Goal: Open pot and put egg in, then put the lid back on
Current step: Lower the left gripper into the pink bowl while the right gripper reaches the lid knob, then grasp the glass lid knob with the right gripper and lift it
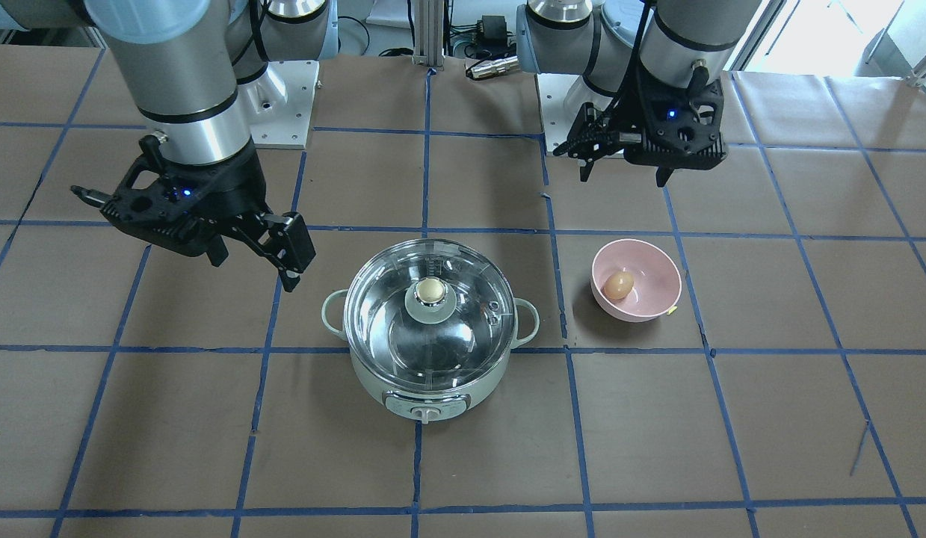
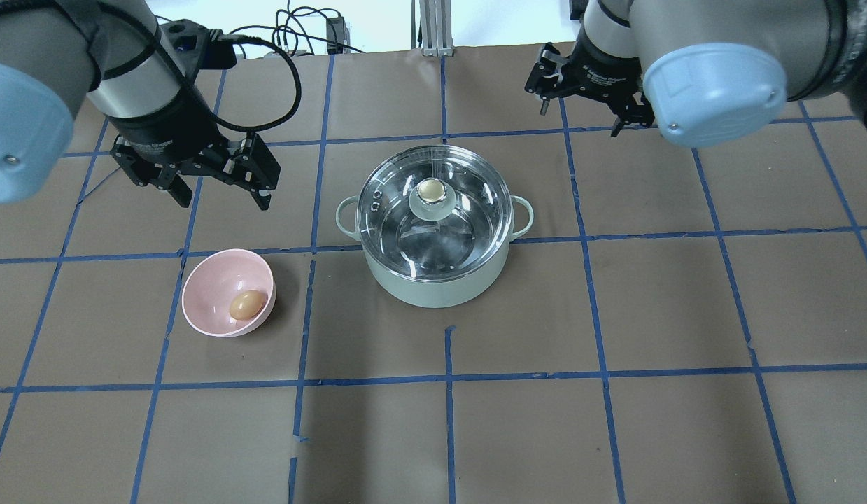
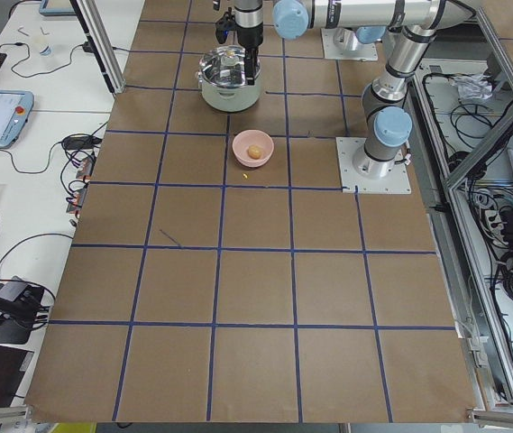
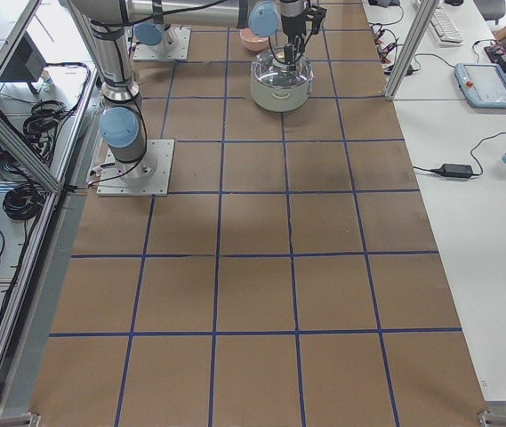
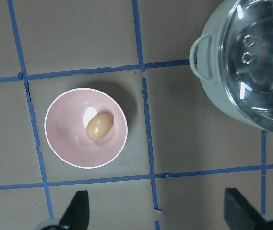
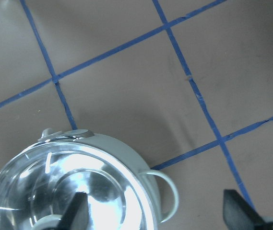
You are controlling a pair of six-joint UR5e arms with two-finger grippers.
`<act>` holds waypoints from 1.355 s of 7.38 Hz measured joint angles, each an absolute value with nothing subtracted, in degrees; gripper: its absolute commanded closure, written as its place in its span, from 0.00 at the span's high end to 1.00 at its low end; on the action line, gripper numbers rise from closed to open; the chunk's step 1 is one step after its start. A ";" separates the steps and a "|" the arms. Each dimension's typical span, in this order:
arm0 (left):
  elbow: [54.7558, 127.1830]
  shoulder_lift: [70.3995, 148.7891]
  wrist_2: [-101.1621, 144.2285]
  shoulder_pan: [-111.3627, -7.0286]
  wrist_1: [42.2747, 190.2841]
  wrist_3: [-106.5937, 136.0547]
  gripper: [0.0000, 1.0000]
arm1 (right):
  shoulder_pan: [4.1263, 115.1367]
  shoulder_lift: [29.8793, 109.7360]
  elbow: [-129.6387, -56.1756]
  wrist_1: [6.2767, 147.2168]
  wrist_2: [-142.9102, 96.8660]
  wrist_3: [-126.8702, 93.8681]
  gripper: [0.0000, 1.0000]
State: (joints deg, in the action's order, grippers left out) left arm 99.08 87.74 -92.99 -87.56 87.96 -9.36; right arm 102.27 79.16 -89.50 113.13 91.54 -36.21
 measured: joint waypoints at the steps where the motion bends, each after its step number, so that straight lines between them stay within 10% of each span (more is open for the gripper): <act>1: 103.01 87.74 -93.19 -84.85 84.54 -14.26 0.99 | 105.20 77.22 -89.38 115.60 91.69 -40.30 1.00; 8: 124.42 94.32 -95.82 -77.74 52.03 -43.43 0.96 | 114.12 69.73 -89.67 122.46 91.84 -40.22 0.99; 10: 124.60 97.17 -95.82 -77.70 49.84 -46.42 0.96 | 114.11 69.60 -89.75 122.54 92.11 -38.44 0.68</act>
